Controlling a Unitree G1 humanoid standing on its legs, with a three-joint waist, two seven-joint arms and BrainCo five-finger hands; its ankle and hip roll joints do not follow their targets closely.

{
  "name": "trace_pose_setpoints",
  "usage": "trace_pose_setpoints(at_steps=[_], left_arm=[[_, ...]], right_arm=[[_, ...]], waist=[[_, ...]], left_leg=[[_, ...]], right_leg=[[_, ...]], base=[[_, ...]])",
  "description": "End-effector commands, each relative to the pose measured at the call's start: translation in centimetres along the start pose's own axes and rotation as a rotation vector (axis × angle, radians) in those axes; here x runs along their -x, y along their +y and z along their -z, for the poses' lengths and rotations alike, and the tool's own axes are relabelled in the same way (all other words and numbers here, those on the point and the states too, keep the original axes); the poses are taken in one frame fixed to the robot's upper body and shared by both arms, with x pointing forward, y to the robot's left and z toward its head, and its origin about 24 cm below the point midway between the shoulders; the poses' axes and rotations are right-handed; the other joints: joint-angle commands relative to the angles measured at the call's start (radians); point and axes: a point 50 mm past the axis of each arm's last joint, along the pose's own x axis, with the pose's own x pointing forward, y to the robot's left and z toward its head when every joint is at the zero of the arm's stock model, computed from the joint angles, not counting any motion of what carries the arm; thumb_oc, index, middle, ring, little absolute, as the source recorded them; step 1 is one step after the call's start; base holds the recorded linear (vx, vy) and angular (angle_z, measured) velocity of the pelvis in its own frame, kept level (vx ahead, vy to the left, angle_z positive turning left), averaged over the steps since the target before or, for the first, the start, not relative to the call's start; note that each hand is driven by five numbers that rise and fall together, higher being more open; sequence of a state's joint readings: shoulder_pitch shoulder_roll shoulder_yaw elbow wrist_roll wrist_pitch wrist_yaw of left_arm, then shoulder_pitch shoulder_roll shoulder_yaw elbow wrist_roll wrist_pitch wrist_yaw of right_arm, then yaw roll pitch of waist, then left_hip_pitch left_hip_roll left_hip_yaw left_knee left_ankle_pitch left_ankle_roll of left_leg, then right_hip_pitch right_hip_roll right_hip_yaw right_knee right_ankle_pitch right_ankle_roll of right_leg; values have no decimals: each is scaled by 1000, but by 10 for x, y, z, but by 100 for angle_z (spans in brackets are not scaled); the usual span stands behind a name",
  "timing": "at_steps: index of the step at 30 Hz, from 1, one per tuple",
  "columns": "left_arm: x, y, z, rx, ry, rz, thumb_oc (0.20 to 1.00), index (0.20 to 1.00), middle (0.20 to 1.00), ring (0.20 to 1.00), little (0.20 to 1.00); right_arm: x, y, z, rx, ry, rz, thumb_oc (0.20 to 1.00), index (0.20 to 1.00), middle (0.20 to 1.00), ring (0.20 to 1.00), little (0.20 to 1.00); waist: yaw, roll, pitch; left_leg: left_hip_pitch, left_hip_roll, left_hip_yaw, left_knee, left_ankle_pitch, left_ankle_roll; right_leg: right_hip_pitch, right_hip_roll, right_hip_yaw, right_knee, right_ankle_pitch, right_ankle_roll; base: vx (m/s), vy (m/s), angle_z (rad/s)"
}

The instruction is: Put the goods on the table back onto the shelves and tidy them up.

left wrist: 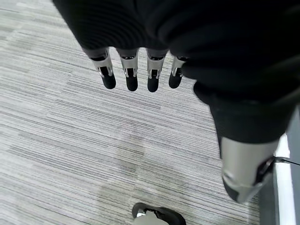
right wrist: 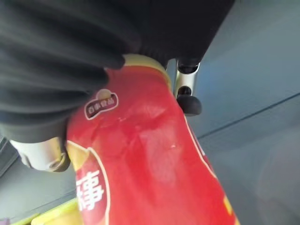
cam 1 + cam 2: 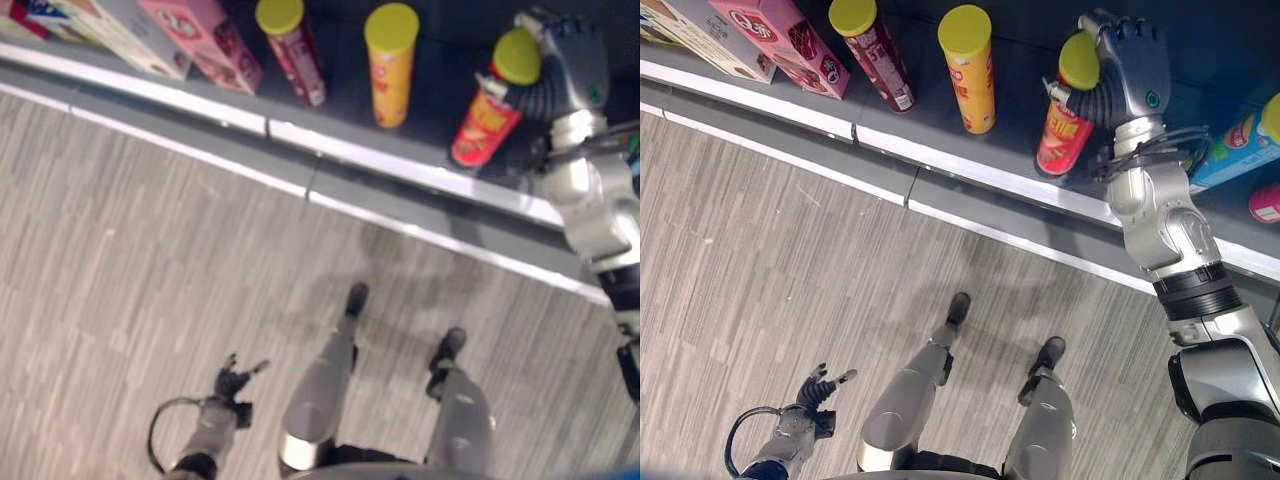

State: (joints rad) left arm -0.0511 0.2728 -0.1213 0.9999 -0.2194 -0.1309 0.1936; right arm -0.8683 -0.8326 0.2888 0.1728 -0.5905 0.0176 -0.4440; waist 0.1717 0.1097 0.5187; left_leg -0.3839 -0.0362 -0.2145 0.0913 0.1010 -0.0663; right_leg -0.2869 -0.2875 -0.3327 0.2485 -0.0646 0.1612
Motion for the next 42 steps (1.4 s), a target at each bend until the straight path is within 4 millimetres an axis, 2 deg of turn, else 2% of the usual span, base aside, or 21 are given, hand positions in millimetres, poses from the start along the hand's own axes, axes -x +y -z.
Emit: trace_pose_setpoints(at_steps=[1, 3, 4, 5, 6, 11, 22, 32, 42], left_arm=[[1, 13, 8, -17, 22, -44, 1000, 1000, 1000, 1000, 1000], [0, 13, 7, -18, 21, -45, 1000, 1000, 1000, 1000, 1000], [-13, 14, -38, -27, -95, -49, 1000, 1000, 1000, 1000, 1000], [-12, 11, -42, -24, -118, -33, 1000, 1000, 1000, 1000, 1000], [-9, 4, -41, 6, -132, -8, 1000, 1000, 1000, 1000, 1000], [-6, 1, -37, 25, -131, 18, 1000, 1000, 1000, 1000, 1000], [-7, -1, -41, 28, -144, 23, 1000, 1000, 1000, 1000, 1000], [-8, -1, -45, 40, -148, 18, 1000, 1000, 1000, 1000, 1000], [-9, -2, -48, 47, -150, 10, 1000, 1000, 1000, 1000, 1000]], right_arm=[[-21, -31, -2, 60, -40, 175, 200, 200, 200, 200, 200], [-22, -31, 1, 75, -25, 183, 200, 200, 200, 200, 200], [-27, -21, -2, 71, -17, 145, 200, 200, 200, 200, 200], [-30, -19, -2, 77, -6, 146, 200, 200, 200, 200, 200], [-31, -16, 5, 108, 24, 133, 200, 200, 200, 200, 200], [-24, -16, 21, 162, 82, 129, 200, 200, 200, 200, 200], [-16, -16, 42, 241, 162, 140, 200, 200, 200, 200, 200], [-11, -7, 44, 232, 182, 110, 200, 200, 200, 200, 200], [-13, -2, 37, 186, 176, 103, 200, 200, 200, 200, 200]], waist=[[-11, -21, -42], [-10, -19, -35], [-34, -22, -26], [-33, -16, -26], [-29, -6, -27], [-33, 8, -24], [-46, 14, -24], [-53, 15, -23], [-56, 11, -20]], left_leg=[[-51, 65, 37, 86, -115, -35], [-59, 63, 36, 85, -112, -35], [-68, 68, 51, 85, -112, -36], [-76, 66, 55, 82, -108, -37], [-81, 65, 55, 75, -105, -37], [-88, 60, 52, 61, -96, -37], [-86, 57, 55, 49, -98, -33], [-88, 54, 60, 57, -105, -34], [-87, 54, 61, 57, -103, -35]], right_leg=[[-75, -40, 95, -2, 28, -12], [-84, -42, 94, -1, 31, -12], [-102, -40, 108, -1, 35, -8], [-108, -41, 110, -3, 40, -7], [-116, -42, 108, -5, 41, -6], [-129, -45, 106, -2, 41, -5], [-135, -46, 113, -14, 49, 1], [-136, -49, 117, -11, 46, 2], [-132, -49, 118, -11, 49, 3]], base=[[0, 0, 0], [-7, 27, 1], [-10, 88, 2], [-14, 93, -1], [-9, 36, -5], [2, 3, 0], [0, 0, 0], [0, 0, 0], [0, 0, 0]])
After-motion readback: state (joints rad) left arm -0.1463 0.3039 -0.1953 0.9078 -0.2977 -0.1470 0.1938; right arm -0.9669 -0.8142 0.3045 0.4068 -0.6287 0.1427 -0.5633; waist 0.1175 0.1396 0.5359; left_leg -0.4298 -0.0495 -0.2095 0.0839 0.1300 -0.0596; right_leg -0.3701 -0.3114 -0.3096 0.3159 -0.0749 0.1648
